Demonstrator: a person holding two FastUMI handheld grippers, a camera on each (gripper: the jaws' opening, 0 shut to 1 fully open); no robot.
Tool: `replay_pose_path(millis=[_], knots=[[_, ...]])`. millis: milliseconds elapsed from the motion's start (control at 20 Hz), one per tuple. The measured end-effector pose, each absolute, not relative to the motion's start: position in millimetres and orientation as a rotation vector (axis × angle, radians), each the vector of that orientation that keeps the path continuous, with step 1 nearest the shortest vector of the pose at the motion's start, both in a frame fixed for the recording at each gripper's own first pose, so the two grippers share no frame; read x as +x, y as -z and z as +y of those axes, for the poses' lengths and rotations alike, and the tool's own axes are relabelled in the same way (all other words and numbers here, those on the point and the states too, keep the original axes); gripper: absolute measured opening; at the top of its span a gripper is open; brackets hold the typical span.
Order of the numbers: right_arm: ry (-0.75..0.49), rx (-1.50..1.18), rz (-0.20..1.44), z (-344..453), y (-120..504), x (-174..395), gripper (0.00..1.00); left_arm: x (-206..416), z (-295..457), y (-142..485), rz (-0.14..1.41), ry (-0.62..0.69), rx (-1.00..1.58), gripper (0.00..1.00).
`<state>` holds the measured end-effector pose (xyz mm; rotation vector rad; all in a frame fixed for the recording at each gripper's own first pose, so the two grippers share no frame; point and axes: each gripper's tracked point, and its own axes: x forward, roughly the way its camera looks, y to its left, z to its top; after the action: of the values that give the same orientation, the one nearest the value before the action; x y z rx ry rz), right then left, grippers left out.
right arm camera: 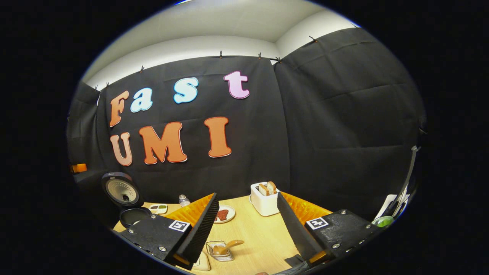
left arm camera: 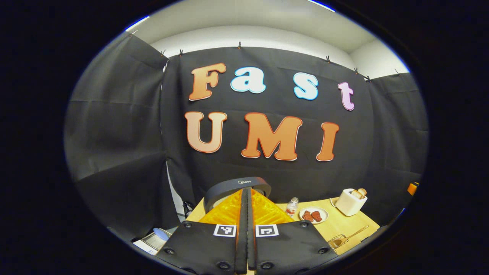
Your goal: Close the left gripper, press the button to open the rice cooker; take a wooden spoon from the chopstick holder with the right hand, scoop a spoonful of rice and pour it into the rice cooker, then put the wooden spoon back into the chopstick holder.
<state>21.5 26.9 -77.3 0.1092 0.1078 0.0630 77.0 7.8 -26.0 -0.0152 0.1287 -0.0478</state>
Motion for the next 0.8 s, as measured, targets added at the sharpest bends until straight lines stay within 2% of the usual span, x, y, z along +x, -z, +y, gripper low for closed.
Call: replay_pose_path(millis=[200, 400, 650, 700, 750, 800], knots=[[-0.077, 0.18, 0.16, 35.1, 125.0, 36.2, 0.95, 66.7, 26.9, 6.6, 0.092, -0.004, -0.004, 0.06], [-0.107, 0.214, 0.171, 46.5, 167.0, 46.3, 0.95, 53.9, 42.5, -8.7, 0.047, -0.049, 0.028, 0.51], [-0.126, 0.199, 0.258, 60.1, 219.7, 55.1, 0.95, 33.5, 55.0, -20.7, 0.031, -0.091, 0.024, 1.0], [-0.124, 0.202, 0.27, 61.3, 227.7, 57.7, 0.95, 31.3, 62.2, -22.7, 0.029, -0.112, 0.02, 0.96], [-0.121, 0.209, 0.285, 61.8, 237.4, 60.2, 1.0, 28.3, 67.0, -25.1, 0.025, -0.123, 0.014, 0.98], [-0.118, 0.22, 0.305, 63.1, 247.9, 63.2, 1.0, 25.2, 68.5, -26.4, 0.018, -0.13, 0.011, 1.0]])
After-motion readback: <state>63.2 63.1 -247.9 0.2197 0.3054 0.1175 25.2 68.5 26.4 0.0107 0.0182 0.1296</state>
